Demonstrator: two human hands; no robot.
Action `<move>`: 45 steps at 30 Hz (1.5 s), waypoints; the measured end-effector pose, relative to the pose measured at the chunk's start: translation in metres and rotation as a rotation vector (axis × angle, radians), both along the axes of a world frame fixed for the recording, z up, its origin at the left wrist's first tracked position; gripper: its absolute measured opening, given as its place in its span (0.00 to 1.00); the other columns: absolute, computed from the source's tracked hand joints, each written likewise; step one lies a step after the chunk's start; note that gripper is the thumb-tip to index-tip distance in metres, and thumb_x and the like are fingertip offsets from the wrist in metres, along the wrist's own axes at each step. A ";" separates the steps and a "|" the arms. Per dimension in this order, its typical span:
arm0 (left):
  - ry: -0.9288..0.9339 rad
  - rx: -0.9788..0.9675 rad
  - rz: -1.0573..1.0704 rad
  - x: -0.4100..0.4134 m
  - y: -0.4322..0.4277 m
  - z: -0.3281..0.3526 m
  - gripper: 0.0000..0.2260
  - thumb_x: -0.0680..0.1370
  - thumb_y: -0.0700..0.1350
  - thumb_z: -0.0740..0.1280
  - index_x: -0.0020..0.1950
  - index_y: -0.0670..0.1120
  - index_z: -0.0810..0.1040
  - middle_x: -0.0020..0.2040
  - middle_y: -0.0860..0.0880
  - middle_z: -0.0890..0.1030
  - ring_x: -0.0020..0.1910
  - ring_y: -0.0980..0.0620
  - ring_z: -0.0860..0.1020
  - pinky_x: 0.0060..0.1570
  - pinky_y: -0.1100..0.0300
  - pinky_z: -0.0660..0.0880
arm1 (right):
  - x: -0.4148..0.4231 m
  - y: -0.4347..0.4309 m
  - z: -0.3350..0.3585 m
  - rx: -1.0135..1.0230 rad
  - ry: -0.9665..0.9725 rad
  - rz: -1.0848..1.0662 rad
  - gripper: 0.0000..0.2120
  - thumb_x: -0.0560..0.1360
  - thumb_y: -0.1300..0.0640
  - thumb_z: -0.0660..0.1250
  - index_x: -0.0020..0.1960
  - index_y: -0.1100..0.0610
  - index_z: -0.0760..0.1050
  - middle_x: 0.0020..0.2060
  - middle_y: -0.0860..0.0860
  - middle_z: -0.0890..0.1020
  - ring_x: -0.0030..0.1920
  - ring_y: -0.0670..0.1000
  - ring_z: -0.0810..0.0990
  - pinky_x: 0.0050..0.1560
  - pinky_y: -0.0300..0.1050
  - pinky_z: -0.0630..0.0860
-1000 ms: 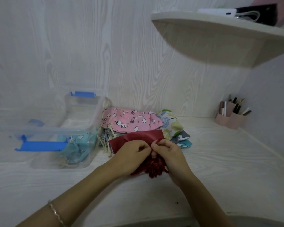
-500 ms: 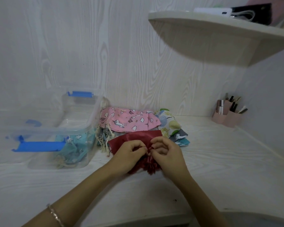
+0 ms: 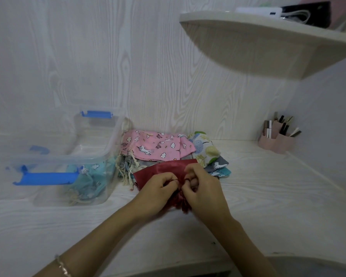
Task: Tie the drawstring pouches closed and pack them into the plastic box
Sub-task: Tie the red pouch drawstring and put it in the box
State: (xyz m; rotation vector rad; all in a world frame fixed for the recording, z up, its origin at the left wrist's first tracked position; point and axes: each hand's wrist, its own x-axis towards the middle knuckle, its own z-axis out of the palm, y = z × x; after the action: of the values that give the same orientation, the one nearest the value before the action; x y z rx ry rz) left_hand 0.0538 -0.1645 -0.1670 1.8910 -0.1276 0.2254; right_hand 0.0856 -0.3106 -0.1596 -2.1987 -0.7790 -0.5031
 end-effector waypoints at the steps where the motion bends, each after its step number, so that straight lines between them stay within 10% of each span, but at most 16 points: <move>1: 0.007 -0.030 -0.001 0.001 0.001 0.000 0.10 0.77 0.43 0.62 0.36 0.43 0.75 0.31 0.43 0.77 0.30 0.44 0.73 0.34 0.52 0.71 | -0.001 0.000 0.000 -0.005 -0.041 0.009 0.13 0.75 0.64 0.65 0.57 0.52 0.77 0.38 0.46 0.78 0.37 0.43 0.76 0.40 0.38 0.76; 8: -0.022 0.109 -0.010 0.000 0.005 -0.001 0.11 0.78 0.40 0.63 0.36 0.46 0.75 0.29 0.55 0.73 0.29 0.56 0.68 0.33 0.58 0.66 | 0.006 0.000 -0.001 -0.085 -0.008 0.038 0.08 0.73 0.65 0.65 0.43 0.55 0.82 0.38 0.46 0.79 0.38 0.42 0.75 0.40 0.29 0.68; 17: -0.178 0.282 0.023 0.002 0.007 -0.006 0.07 0.79 0.46 0.63 0.42 0.50 0.75 0.32 0.53 0.74 0.31 0.58 0.68 0.34 0.59 0.66 | 0.023 -0.008 0.005 0.545 1.152 0.413 0.11 0.72 0.70 0.60 0.45 0.66 0.82 0.46 0.61 0.83 0.50 0.54 0.80 0.61 0.49 0.73; 24: -0.075 0.092 0.015 0.001 0.006 -0.007 0.08 0.80 0.44 0.64 0.42 0.44 0.76 0.36 0.47 0.76 0.34 0.57 0.71 0.35 0.63 0.68 | 0.019 -0.008 0.000 0.447 0.802 0.233 0.16 0.71 0.67 0.72 0.56 0.57 0.73 0.39 0.56 0.83 0.42 0.54 0.83 0.50 0.51 0.81; 30: -0.062 0.026 0.031 0.001 0.003 -0.004 0.10 0.79 0.43 0.64 0.40 0.40 0.77 0.33 0.50 0.74 0.31 0.59 0.69 0.32 0.68 0.66 | 0.015 -0.006 -0.003 0.323 0.411 0.122 0.10 0.69 0.66 0.73 0.39 0.54 0.75 0.35 0.50 0.76 0.33 0.45 0.73 0.36 0.38 0.73; 45: -0.019 -0.072 0.023 0.005 0.001 -0.007 0.09 0.79 0.42 0.64 0.39 0.44 0.78 0.34 0.48 0.75 0.34 0.55 0.71 0.37 0.60 0.68 | 0.008 -0.011 -0.004 0.294 0.329 0.168 0.03 0.70 0.58 0.75 0.40 0.51 0.84 0.35 0.49 0.78 0.35 0.41 0.74 0.38 0.34 0.72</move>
State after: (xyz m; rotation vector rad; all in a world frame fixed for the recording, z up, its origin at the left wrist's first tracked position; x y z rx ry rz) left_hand 0.0588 -0.1633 -0.1735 1.8197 -0.1088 0.2601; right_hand 0.0936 -0.3214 -0.1632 -1.8611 -0.6575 -0.1530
